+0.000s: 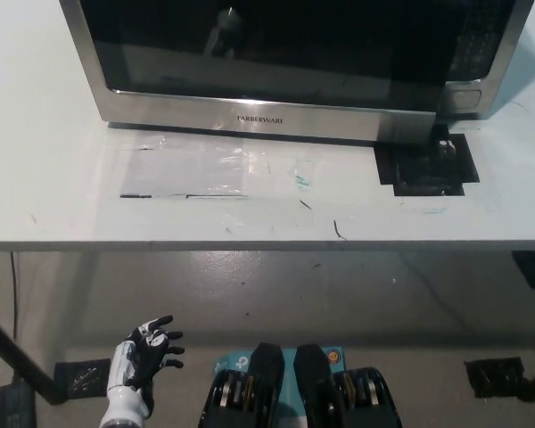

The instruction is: A microwave is kept infront of the robot with its door slightly ajar. The robot uses its right hand to push the door towards the left to open it.

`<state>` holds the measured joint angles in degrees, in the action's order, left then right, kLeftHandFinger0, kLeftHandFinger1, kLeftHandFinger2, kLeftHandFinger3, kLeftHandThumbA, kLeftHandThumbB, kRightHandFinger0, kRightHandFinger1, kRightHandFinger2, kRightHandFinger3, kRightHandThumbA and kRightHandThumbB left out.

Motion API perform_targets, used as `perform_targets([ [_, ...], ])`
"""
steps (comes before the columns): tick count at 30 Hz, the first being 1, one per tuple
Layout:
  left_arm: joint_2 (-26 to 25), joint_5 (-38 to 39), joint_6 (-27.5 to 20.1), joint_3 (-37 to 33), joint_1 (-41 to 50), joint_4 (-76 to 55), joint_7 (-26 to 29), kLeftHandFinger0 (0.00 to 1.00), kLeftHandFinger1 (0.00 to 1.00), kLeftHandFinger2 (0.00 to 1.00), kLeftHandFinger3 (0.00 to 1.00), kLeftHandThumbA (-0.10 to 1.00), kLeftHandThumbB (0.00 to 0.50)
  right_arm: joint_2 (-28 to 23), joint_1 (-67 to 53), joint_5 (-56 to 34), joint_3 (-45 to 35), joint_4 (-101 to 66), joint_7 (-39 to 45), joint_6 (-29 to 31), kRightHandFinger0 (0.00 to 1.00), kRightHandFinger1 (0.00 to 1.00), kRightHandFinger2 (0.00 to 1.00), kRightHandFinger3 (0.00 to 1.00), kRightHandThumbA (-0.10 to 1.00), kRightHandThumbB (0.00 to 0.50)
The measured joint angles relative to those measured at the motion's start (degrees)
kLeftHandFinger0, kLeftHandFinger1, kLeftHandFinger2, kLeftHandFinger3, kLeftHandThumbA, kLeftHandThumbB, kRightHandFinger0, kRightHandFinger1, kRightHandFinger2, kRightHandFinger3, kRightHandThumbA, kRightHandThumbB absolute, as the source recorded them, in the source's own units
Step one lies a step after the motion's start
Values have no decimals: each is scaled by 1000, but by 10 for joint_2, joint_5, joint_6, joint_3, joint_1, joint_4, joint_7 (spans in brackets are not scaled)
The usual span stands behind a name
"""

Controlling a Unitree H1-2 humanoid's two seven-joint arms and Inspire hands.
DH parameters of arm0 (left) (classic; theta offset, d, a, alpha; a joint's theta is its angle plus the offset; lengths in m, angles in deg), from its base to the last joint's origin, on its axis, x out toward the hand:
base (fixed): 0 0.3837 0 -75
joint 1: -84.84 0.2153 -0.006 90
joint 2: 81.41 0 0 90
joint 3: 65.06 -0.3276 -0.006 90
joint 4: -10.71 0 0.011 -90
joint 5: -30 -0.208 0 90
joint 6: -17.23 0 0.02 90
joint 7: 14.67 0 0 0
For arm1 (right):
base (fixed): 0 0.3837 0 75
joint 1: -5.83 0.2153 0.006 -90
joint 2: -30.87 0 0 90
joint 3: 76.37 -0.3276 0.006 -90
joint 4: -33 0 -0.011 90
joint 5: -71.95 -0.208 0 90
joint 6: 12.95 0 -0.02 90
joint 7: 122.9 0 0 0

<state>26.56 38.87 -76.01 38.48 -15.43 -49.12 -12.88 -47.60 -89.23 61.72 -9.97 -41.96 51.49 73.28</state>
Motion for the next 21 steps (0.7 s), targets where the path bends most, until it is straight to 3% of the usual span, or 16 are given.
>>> perform_targets([
  [2,0,0,0,-1,0,0,0,360,369,425,557,213,96,0,-1,-5,-10,-22,-4,-2,349,526,658,870,359,150],
  [4,0,0,0,-1,0,0,0,352,363,421,552,204,87,0,0,-10,-28,-56,-12,-10,307,538,692,902,298,115],
  [6,-1,0,0,-1,0,0,0,355,365,424,548,199,81,-2,3,-15,-47,-87,-21,-15,441,638,760,942,390,116],
  [7,-1,0,0,-1,0,0,0,368,374,429,551,192,79,-5,4,-17,-53,-102,-25,-20,439,645,753,920,413,136],
  [14,-1,0,0,-1,3,-1,0,336,364,423,552,191,80,-37,15,-29,-92,-210,-49,-70,341,605,695,843,351,134],
  [16,-2,0,0,-1,5,-1,0,331,361,424,552,192,80,-52,21,-30,-96,-241,-53,-89,328,594,686,817,337,160],
  [18,-2,0,0,-1,6,-1,0,337,369,436,558,188,75,-62,28,-30,-98,-268,-57,-106,354,591,685,800,316,153],
  [19,-3,0,0,-1,7,-1,0,342,370,432,558,188,81,-69,34,-30,-98,-287,-59,-119,383,611,681,807,307,124],
  [21,-4,1,0,-1,7,-1,0,337,361,418,538,191,91,-81,46,-30,-94,-316,-61,-141,353,587,639,792,293,119],
])
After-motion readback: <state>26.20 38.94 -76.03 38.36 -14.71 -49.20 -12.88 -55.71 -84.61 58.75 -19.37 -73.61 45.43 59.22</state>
